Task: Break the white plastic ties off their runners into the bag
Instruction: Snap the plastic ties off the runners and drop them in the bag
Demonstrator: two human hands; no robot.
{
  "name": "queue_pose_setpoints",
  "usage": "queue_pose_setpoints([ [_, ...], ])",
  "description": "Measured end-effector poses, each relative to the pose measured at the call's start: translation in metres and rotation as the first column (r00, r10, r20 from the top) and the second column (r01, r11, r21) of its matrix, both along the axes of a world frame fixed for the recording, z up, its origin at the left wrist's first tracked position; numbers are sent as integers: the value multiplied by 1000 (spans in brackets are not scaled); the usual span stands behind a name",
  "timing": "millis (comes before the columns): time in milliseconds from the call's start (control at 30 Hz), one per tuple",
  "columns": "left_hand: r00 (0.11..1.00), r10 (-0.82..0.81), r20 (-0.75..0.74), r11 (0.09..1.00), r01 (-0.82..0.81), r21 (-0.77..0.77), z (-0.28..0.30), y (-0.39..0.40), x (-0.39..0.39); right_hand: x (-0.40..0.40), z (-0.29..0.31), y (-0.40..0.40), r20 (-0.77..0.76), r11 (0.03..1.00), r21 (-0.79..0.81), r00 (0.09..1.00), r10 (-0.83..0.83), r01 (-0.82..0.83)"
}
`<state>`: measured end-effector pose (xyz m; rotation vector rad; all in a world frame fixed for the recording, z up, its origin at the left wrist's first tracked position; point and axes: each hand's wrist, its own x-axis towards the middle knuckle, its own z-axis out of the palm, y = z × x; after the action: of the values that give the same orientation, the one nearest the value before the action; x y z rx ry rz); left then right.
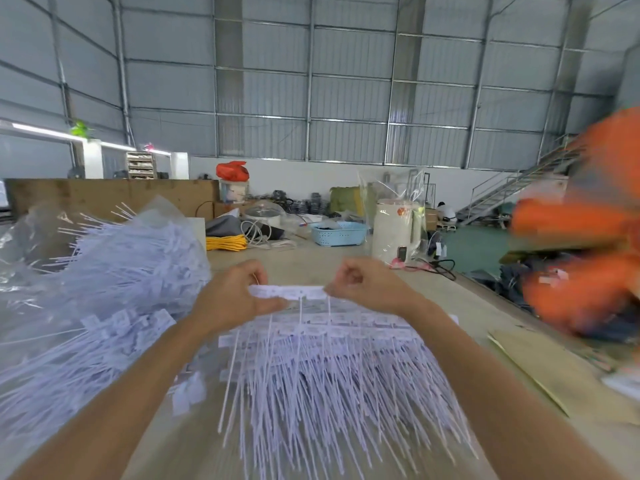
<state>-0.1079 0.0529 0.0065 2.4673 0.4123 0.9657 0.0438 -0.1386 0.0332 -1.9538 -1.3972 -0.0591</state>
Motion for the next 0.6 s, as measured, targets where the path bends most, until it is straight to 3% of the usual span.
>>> queue_pose_setpoints([
  [100, 984, 4, 178, 986, 25, -163, 4, 3, 1, 2, 29, -6, 160, 995, -86, 986, -37, 52],
  [233, 982, 11, 186, 978, 28, -207, -10, -9, 18, 17, 33, -5, 451, 949, -208, 884, -122, 237],
  [333, 996, -70, 46, 961, 80, -264, -35, -15, 31, 34, -2, -1, 409, 904, -317, 901, -144, 288],
  [433, 995, -98, 16, 958, 99, -268, -52, -15, 37, 48, -38, 0, 350, 849, -410, 917, -190, 333],
  [533, 996, -90, 22, 968, 93, -235, -54, -20, 43, 41, -51, 19, 383, 900, -246, 890, -249, 358],
  [600, 988, -116, 97, 961, 137, -240, -56, -24, 45, 21, -55, 39, 250, 976, -142, 960, -128, 167],
])
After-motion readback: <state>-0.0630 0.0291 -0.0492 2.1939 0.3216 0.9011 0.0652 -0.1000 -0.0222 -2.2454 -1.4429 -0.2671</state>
